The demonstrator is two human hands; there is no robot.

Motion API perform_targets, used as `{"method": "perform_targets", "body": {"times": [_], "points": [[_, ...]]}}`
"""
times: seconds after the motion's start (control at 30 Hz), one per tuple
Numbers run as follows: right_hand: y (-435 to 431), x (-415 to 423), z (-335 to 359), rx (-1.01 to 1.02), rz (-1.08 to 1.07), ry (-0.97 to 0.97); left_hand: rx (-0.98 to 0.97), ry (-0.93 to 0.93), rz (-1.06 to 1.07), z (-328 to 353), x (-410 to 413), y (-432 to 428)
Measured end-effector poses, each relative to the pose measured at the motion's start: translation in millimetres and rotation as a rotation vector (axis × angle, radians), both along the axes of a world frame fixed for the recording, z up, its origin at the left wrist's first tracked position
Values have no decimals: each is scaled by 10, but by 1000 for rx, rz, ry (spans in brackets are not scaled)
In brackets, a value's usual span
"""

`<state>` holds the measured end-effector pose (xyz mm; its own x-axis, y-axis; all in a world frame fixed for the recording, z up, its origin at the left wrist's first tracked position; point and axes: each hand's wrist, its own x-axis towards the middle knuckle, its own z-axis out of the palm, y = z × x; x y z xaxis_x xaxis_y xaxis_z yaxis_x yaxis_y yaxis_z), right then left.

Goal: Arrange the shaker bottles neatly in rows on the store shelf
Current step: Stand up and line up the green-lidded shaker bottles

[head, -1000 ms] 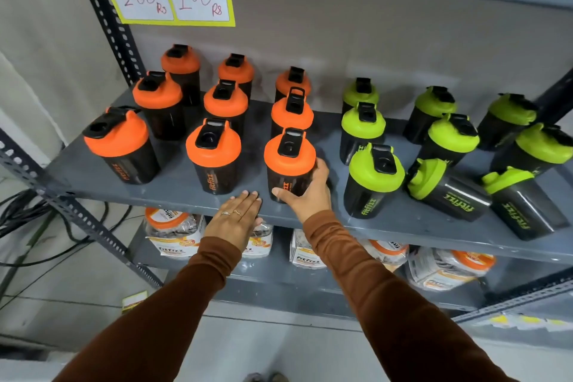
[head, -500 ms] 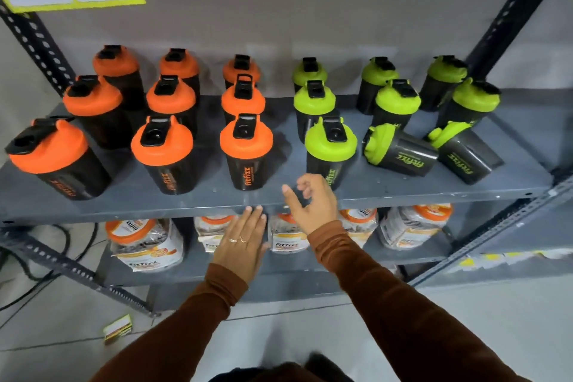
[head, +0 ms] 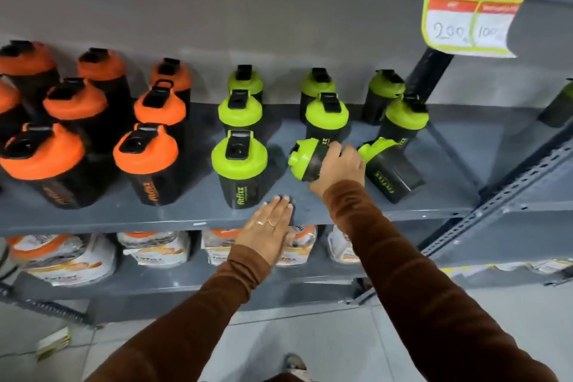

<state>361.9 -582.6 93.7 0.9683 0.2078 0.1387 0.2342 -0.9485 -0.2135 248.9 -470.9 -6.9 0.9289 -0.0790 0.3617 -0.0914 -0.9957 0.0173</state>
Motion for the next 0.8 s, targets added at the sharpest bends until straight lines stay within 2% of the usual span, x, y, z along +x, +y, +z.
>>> {"method": "perform_targets", "body": {"times": [0.1, 0.3, 0.4, 0.5, 0.57, 0.67, 0.8], "points": [[-73, 60, -65, -103, 56, -24, 8, 79, 90, 4, 133, -39], [-225, 125, -158, -37, 193, -77, -14, 111, 178, 44, 138, -144], [-302, 144, -188, 162, 247, -36, -36, 134, 203, 63, 128, -165], [-348, 96, -212, 603, 174, 119, -60, 154, 227, 74, 124, -185], [-358, 29, -264, 818, 66, 186, -76, 175, 240, 88, 126, -194], [-389, -41, -340, 950, -25, 194, -86, 176, 258, 100, 129, -191], [-417, -60, -344, 957, -18, 222, -90, 188, 278, 104, 143, -204]]}}
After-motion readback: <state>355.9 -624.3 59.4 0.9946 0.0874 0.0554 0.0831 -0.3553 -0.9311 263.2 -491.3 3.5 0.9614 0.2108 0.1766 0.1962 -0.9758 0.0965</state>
